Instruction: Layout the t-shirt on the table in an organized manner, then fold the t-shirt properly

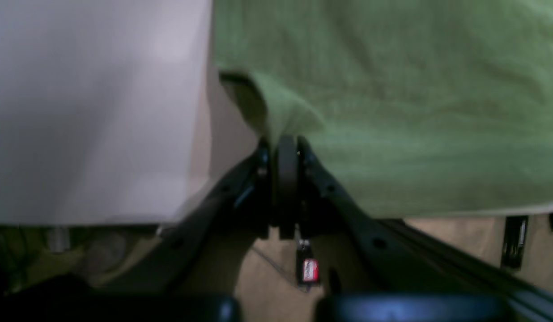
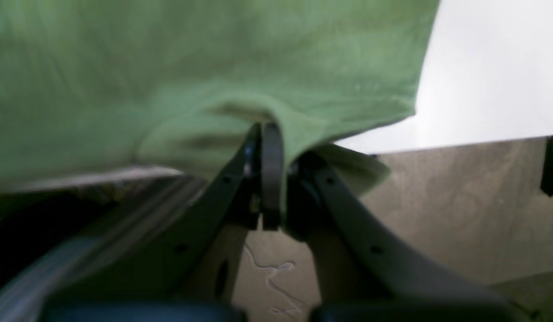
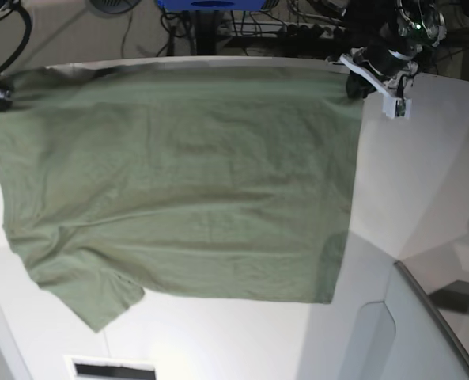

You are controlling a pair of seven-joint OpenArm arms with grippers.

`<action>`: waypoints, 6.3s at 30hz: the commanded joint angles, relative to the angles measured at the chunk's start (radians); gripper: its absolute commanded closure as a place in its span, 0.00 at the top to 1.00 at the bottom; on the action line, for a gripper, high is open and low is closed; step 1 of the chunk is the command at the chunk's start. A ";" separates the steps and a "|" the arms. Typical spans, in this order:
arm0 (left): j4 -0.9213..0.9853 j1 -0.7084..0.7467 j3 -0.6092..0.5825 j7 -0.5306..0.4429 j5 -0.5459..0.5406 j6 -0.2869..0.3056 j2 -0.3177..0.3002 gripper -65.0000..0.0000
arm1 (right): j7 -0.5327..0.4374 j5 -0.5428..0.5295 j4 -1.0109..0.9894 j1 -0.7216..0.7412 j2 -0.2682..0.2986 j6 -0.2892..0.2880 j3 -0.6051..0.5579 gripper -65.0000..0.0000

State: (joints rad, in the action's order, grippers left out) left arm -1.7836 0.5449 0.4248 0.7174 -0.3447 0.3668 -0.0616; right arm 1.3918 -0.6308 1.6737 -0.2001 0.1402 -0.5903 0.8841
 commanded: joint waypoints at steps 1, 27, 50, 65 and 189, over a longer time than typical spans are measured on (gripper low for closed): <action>-0.026 -0.033 0.007 0.012 -0.017 -0.002 -0.005 0.00 | -0.009 -0.014 0.015 0.020 0.031 0.008 -0.018 0.00; 0.281 -0.414 -0.086 0.124 0.126 -0.002 -0.004 0.00 | -0.199 -0.014 -0.450 0.316 0.166 0.120 -0.331 0.00; 0.281 -0.408 -0.083 0.049 0.126 -0.078 -0.013 0.00 | -0.325 0.098 -0.450 0.317 0.161 0.172 -0.320 0.04; 0.253 -0.429 0.154 0.048 0.115 -0.074 -0.034 0.81 | -0.529 -0.004 -0.295 0.216 0.141 0.168 -0.161 0.20; 0.222 -0.233 0.098 -0.146 -0.144 -0.187 -0.004 0.00 | -0.466 -0.291 -0.949 0.120 0.169 0.169 0.043 0.24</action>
State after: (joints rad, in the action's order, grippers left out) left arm -1.5471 0.3195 0.5186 0.5934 -0.4736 0.1745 -0.0551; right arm 0.9169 -0.9882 0.7250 -0.0700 0.2962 -0.4526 0.9283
